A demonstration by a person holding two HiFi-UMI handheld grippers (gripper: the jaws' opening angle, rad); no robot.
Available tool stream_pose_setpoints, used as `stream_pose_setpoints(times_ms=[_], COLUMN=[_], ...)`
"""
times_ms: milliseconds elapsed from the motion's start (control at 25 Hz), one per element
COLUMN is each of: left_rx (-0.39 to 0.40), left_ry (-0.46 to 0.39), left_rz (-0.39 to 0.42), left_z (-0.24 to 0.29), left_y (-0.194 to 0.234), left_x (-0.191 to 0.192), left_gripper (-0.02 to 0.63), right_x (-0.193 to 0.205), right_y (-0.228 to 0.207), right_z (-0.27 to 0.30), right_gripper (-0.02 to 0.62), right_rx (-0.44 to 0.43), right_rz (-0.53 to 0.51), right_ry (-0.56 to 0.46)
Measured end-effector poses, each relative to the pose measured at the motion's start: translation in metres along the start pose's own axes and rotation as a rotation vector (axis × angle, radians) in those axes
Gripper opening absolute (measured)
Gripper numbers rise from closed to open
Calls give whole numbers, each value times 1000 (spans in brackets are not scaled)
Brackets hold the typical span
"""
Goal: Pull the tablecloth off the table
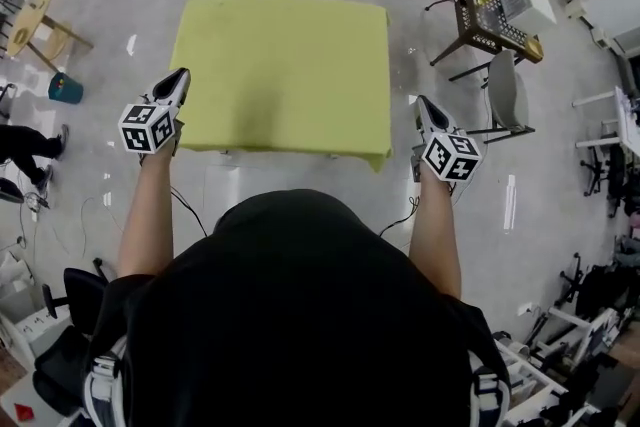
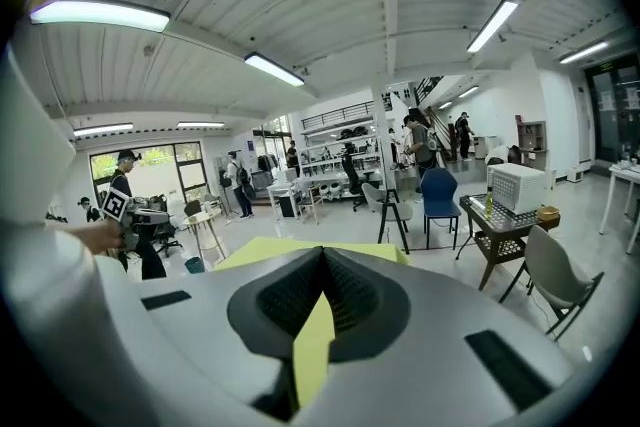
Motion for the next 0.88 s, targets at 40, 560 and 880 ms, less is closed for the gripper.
stream_pose_setpoints(times_ms=[40,560,880], left_rx=[-23,-210,-224], left_ry=[-2,16,60], left_rz=[-9,-97,-121], left_z=[-5,-82,-78], left_y=[4,68,105], left_x=[2,41,72], left_gripper=[41,43,43], right_x=[-3,-14,2], right_y=[-2,20,25], right_z=[7,53,70], right_gripper=[18,18,18], right_rx=[-12,-89,-64], right_rz=[-8,-57,-43], right_ry=[2,61,95])
Point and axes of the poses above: the fingertips, and each gripper's own axes: z forward along the fingers, y to its left, x out of its underside, the point moved 7 cm from there along -z, backward along the fingers, and after that the axes turned 14 degrees about y, right-handed, at the moved point
